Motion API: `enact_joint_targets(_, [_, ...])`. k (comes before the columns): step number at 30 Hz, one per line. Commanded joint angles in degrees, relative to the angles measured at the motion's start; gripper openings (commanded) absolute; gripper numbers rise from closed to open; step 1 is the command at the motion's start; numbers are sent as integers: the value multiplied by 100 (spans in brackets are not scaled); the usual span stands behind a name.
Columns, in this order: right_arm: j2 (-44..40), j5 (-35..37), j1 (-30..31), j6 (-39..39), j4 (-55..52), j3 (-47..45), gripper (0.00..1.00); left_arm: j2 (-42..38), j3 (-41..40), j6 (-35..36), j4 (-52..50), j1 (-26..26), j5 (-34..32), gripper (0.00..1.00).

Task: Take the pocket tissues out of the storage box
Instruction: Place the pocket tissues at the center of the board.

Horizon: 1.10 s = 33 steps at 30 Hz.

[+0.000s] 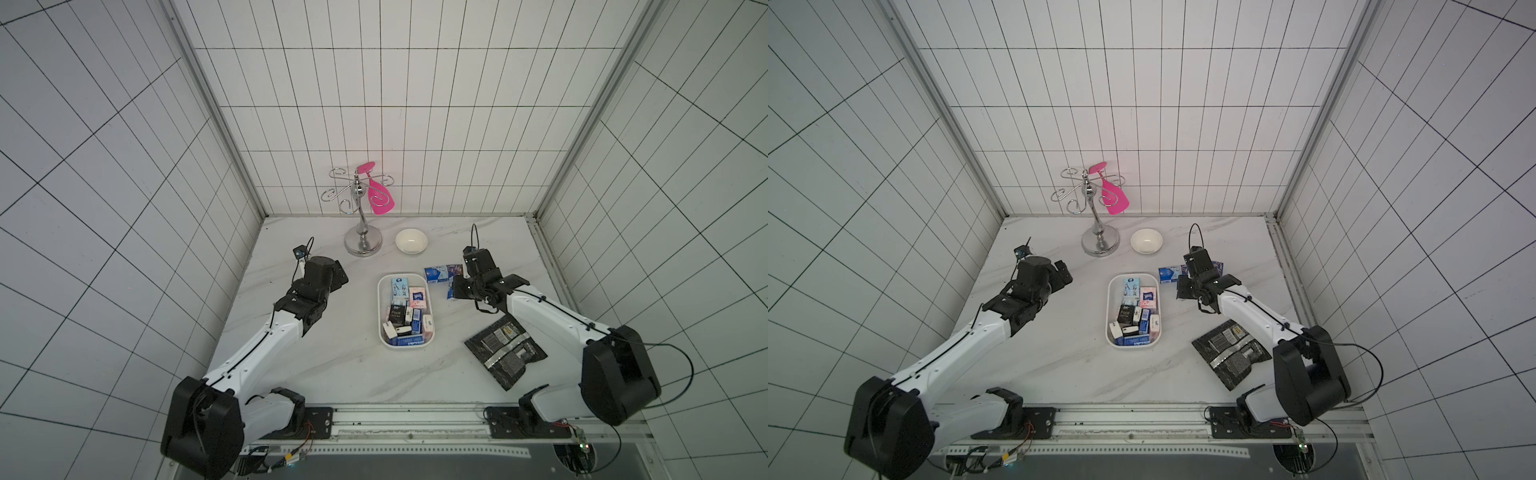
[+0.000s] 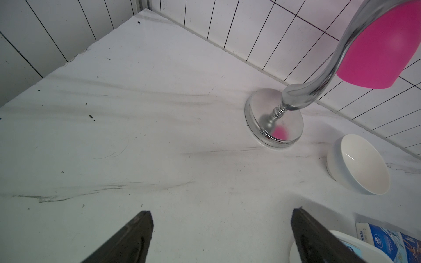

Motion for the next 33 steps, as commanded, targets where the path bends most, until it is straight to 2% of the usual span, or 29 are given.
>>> enact_joint_targets(1, [307, -545, -69, -59, 484, -198, 16, -53, 96, 80, 5, 0, 20, 98])
enact_joint_targets(7, [932, -1168, -74, 29, 990, -127, 16, -49, 84, 68, 9, 0, -84, 98])
enact_joint_targets(22, [1491, -1497, -66, 73, 1074, -41, 19, 124, 79, 36, 93, 0, -36, 98])
enact_joint_targets(33, [1457, -912, -79, -98, 485, 151, 42, 44, 90, 52, 93, 0, -73, 98])
